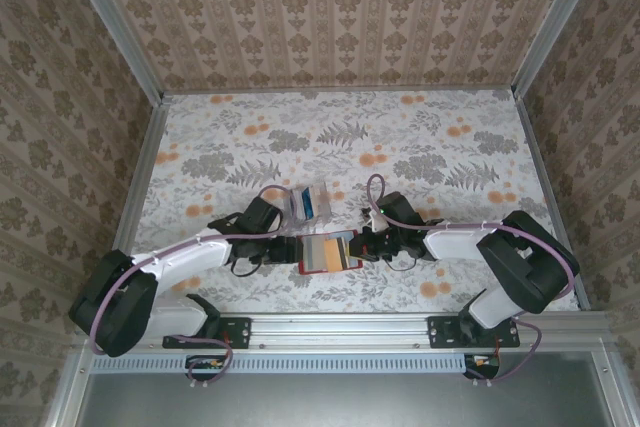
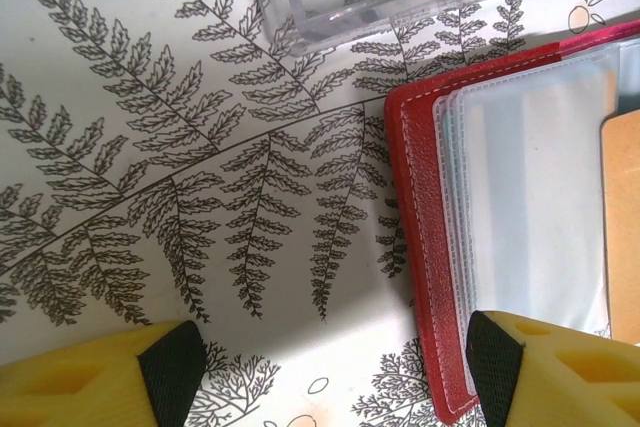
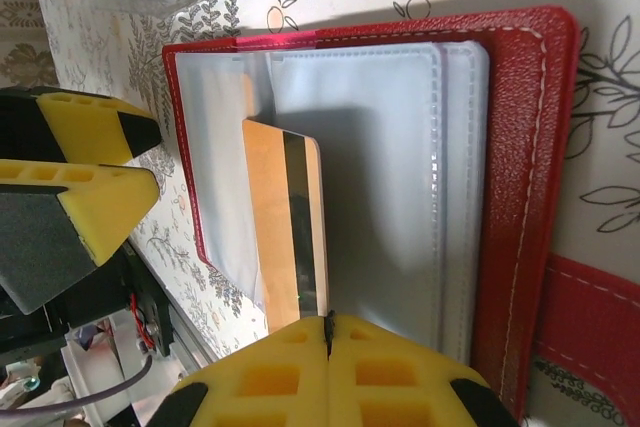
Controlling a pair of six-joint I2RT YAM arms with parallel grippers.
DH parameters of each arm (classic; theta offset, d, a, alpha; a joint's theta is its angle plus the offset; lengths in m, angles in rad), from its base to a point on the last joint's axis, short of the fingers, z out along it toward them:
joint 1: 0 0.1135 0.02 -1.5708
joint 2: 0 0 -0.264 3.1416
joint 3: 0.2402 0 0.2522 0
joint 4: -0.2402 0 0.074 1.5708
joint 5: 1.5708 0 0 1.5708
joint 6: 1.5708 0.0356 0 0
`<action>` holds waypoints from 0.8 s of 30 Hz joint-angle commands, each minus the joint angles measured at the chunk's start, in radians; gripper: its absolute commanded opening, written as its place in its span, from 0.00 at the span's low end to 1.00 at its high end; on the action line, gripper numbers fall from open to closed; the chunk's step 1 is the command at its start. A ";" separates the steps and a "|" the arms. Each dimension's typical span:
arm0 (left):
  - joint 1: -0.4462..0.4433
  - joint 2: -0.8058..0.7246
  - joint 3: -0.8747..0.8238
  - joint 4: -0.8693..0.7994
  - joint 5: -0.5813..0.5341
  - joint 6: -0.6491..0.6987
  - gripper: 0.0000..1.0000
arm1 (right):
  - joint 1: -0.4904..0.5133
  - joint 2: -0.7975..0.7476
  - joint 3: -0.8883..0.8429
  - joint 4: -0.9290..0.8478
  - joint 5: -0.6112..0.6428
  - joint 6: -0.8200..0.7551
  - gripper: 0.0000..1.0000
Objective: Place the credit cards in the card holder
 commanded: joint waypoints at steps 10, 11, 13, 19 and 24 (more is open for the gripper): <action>-0.026 0.072 0.004 0.060 0.017 -0.018 0.76 | -0.007 0.006 -0.008 0.042 0.022 0.032 0.00; -0.027 0.076 0.006 0.061 0.017 -0.018 0.76 | -0.007 0.012 -0.006 0.047 0.019 0.035 0.00; -0.031 0.084 0.009 0.063 0.018 -0.018 0.76 | -0.007 0.018 -0.001 0.054 0.015 0.040 0.00; -0.039 0.096 0.016 0.072 0.016 -0.020 0.76 | -0.006 0.029 0.026 0.020 0.029 0.042 0.00; -0.043 0.106 0.021 0.082 0.019 -0.018 0.75 | -0.001 0.061 0.046 0.008 0.028 0.053 0.00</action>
